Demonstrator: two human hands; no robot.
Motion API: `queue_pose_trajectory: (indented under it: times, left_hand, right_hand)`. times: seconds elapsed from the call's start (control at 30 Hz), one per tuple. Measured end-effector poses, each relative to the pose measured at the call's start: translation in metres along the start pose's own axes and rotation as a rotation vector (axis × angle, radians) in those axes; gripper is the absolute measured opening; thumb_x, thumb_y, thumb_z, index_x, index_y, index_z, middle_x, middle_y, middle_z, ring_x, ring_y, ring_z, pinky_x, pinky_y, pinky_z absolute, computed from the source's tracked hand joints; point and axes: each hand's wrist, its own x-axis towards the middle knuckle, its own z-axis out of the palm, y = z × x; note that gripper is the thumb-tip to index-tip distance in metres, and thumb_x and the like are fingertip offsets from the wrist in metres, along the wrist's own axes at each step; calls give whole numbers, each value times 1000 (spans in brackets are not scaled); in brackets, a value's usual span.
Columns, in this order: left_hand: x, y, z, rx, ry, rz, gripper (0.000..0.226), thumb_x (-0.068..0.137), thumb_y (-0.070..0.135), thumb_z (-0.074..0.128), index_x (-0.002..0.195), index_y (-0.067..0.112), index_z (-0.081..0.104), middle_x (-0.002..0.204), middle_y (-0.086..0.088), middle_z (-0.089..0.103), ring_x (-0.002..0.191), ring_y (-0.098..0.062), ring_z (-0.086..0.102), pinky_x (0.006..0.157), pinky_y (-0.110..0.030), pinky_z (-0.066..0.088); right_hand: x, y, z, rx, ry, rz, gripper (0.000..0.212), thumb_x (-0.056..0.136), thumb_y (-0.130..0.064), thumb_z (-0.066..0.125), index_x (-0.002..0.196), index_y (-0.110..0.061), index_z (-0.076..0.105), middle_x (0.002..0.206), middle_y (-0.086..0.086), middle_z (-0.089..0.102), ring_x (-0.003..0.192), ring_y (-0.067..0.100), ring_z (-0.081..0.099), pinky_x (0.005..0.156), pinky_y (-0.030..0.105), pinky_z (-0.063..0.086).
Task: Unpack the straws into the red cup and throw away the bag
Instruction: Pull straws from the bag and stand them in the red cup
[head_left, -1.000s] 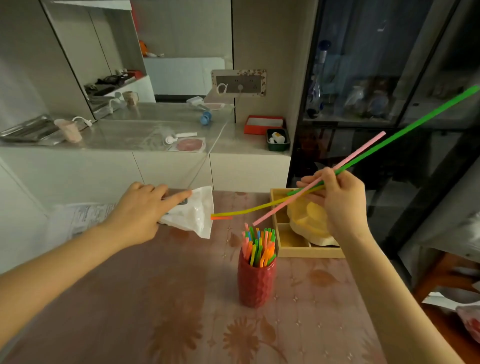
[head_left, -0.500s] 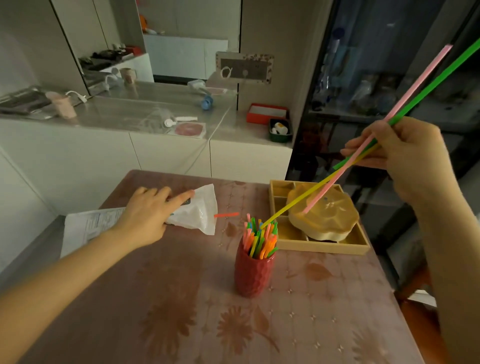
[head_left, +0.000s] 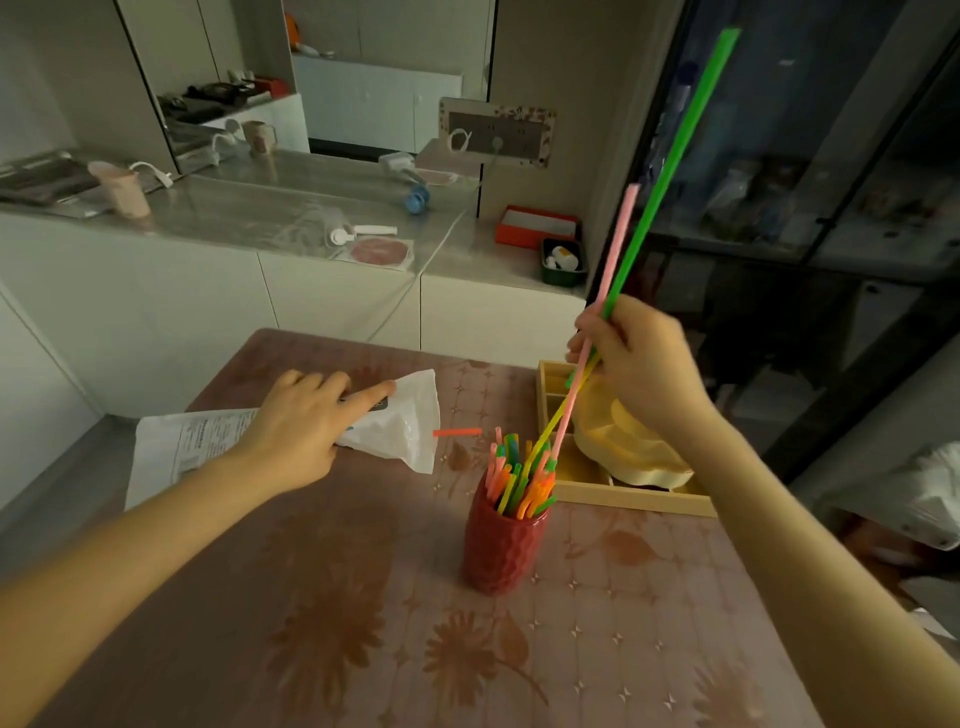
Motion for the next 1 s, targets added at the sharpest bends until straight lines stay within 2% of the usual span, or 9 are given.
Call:
queue_pose_trajectory:
  times: [0.23, 0.3, 0.4, 0.5, 0.57, 0.63, 0.8, 0.9, 1.0]
  left_hand:
    - [-2, 0, 4, -21, -1, -3, 98, 37, 1, 83, 127, 21, 50, 77, -9, 58, 59, -29, 56, 60, -38, 43]
    - [-1, 0, 5, -26, 3, -3, 97, 37, 1, 82, 126, 20, 51, 76, -8, 58, 58, -29, 56, 59, -38, 43]
    - [1, 2, 5, -30, 9, -8, 96, 37, 2, 83, 126, 20, 52, 76, -8, 58, 58, -28, 56, 59, -37, 43]
    - [2, 2, 5, -38, 15, -7, 95, 38, 3, 83, 127, 21, 51, 77, -8, 58, 58, -28, 56, 59, -38, 44]
    - [3, 2, 5, -40, 18, -5, 96, 40, 3, 82, 128, 21, 49, 78, -8, 58, 59, -29, 56, 60, -38, 44]
    - [4, 1, 5, -39, 17, 0, 97, 41, 3, 81, 129, 22, 47, 79, -8, 58, 61, -29, 56, 62, -39, 44]
    - [8, 3, 2, -53, 40, 9, 100, 40, 3, 82, 130, 23, 43, 80, -8, 58, 62, -29, 57, 63, -40, 44]
    - [10, 4, 2, -59, 57, 24, 101, 40, 4, 82, 131, 23, 41, 81, -8, 58, 63, -28, 57, 63, -40, 44]
    - [10, 5, 1, -67, 76, 33, 101, 42, 5, 82, 131, 23, 39, 82, -8, 58, 64, -28, 57, 63, -40, 44]
  right_hand:
    - [-22, 21, 36, -68, -51, -25, 10, 95, -16, 51, 101, -9, 54, 84, 11, 70, 75, 28, 67, 69, 44, 56]
    - [-28, 28, 45, -70, -48, -10, 11, 94, -17, 55, 100, -8, 55, 84, 12, 69, 76, 27, 67, 68, 41, 56]
    - [-37, 40, 56, -79, -154, 58, 8, 90, -14, 60, 95, -8, 60, 87, 3, 68, 74, 14, 63, 62, 23, 52]
    - [-41, 50, 56, -63, -234, 109, 8, 84, -12, 66, 91, -15, 64, 86, -1, 67, 79, 20, 65, 69, 34, 55]
    - [-38, 47, 50, 110, -189, 138, 13, 84, -12, 68, 96, -12, 65, 88, -2, 68, 79, 16, 67, 68, 34, 56]
    - [-31, 35, 42, 231, -105, 108, 12, 88, -17, 63, 98, -12, 65, 89, 0, 70, 77, 4, 67, 67, 21, 55]
    - [-12, 12, 38, 369, 81, 43, 28, 99, -23, 43, 85, -9, 63, 75, 5, 71, 74, 18, 70, 73, 30, 57]
    - [-7, 16, 55, 131, -120, 57, 37, 102, -28, 34, 90, -8, 63, 82, 0, 69, 83, 18, 66, 80, 34, 52]
    - [-15, 29, 69, -223, -559, 94, 50, 101, -40, 22, 133, -11, 47, 127, 7, 58, 126, 23, 47, 110, 42, 28]
